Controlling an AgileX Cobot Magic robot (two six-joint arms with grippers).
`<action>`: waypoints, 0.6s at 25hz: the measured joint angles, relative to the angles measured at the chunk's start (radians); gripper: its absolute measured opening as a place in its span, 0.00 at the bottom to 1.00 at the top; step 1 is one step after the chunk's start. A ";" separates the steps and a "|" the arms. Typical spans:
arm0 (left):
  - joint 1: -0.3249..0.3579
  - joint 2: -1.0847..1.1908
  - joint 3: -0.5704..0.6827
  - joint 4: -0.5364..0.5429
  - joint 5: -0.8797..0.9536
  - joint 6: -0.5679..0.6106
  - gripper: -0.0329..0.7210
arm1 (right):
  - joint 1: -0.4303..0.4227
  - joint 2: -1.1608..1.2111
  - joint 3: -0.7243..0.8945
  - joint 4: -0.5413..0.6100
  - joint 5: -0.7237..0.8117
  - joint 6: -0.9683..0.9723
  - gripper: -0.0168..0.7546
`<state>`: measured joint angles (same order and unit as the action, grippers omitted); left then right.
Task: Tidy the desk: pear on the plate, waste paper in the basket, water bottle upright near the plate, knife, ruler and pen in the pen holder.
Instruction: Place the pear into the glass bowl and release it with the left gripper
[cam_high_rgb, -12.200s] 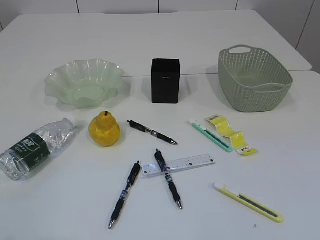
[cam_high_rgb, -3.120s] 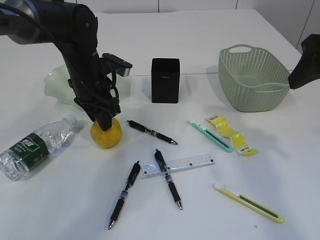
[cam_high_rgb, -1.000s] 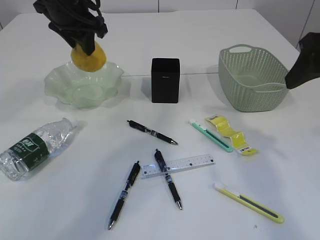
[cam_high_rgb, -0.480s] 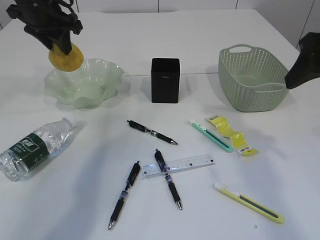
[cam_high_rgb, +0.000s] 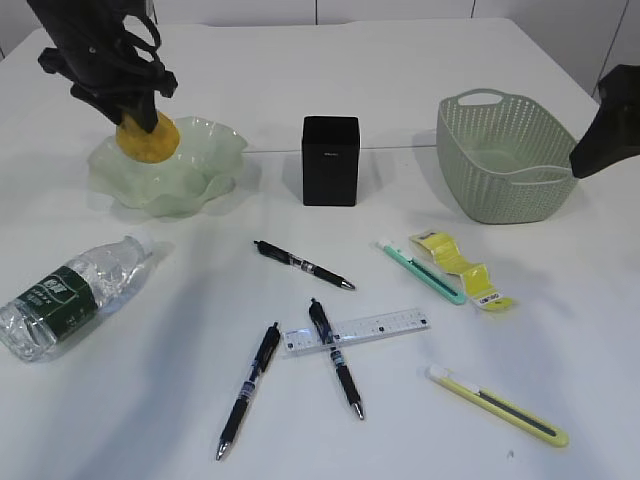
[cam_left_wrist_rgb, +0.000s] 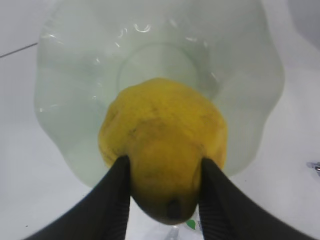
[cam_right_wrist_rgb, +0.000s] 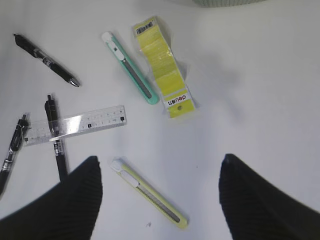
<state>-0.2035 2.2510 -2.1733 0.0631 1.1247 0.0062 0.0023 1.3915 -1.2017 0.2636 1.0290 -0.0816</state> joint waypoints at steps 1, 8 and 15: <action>0.000 0.009 0.000 -0.002 -0.005 -0.006 0.40 | 0.000 0.000 0.000 0.000 0.000 0.000 0.76; 0.000 0.084 -0.012 -0.006 -0.063 -0.006 0.41 | 0.000 0.000 0.000 0.000 0.000 0.000 0.76; 0.000 0.132 -0.037 -0.006 -0.130 -0.006 0.41 | 0.000 0.000 0.000 0.000 0.000 0.000 0.76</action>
<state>-0.2035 2.3826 -2.2106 0.0569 0.9945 0.0000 0.0023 1.3915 -1.2017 0.2636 1.0290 -0.0816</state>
